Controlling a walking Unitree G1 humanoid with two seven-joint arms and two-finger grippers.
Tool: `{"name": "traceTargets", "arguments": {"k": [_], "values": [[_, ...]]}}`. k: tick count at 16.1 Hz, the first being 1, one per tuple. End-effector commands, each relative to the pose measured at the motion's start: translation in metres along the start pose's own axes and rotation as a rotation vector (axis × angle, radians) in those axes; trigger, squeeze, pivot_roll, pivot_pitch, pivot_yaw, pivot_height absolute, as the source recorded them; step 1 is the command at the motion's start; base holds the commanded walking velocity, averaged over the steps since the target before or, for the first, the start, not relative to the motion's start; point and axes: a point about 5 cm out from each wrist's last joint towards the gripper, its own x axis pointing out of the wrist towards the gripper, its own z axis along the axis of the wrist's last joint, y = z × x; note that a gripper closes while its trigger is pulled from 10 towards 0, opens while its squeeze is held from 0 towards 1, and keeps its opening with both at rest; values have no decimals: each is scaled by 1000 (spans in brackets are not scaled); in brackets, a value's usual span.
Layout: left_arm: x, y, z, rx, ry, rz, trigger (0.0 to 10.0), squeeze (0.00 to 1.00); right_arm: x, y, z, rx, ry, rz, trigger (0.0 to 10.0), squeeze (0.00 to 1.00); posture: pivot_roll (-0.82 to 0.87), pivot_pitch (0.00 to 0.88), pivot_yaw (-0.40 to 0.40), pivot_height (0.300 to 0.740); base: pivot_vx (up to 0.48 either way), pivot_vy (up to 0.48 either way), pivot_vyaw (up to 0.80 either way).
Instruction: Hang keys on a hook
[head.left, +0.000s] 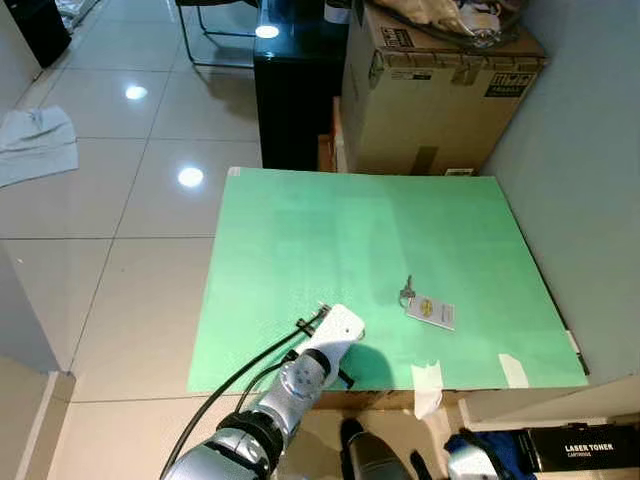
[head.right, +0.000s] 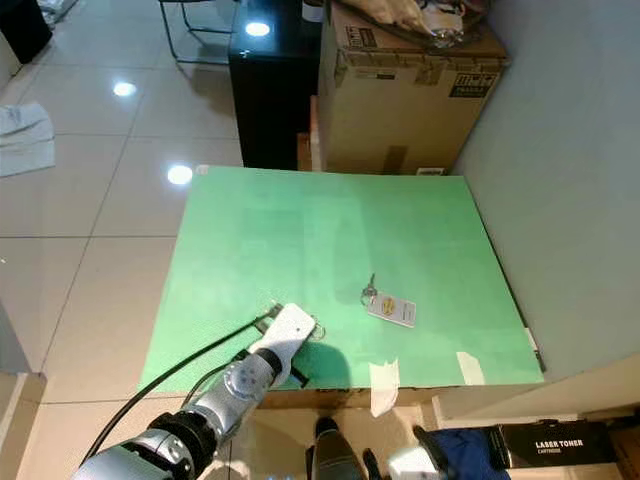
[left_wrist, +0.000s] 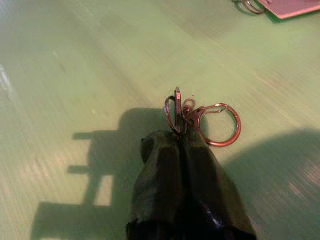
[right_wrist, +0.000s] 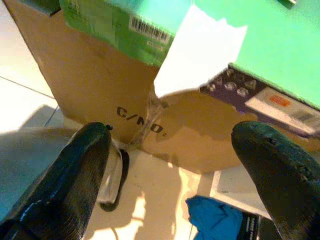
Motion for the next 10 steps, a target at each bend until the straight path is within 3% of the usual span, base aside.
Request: {"name": "traceTargets", "arguments": {"k": [1,3,4,6,7,10], "values": [[6,-31,22,-16,-45,-97,0,0,3,12,-1,11,14,59,10000,0,-448,209,10,740,0,0,0],[7,-18,29,-40,-95,-73,0,0,11,10,5,7,-5,59,10000,0,-429,173,17,740,0,0,0],[8,-4,39,-88,-148,-45,0,0,19,6,12,4,-31,46,10000,0,-410,136,23,740,0,0,0],[9,7,50,-129,-200,-32,0,0,26,1,21,7,-55,29,10000,0,-390,109,25,740,0,0,0],[9,18,64,-161,-266,-40,0,0,37,-7,39,11,-101,7,10000,0,-364,70,29,740,0,0,0],[8,31,71,-182,-291,-37,0,0,46,-17,61,23,-150,-14,10000,0,-333,35,36,740,0,0,0]]}}
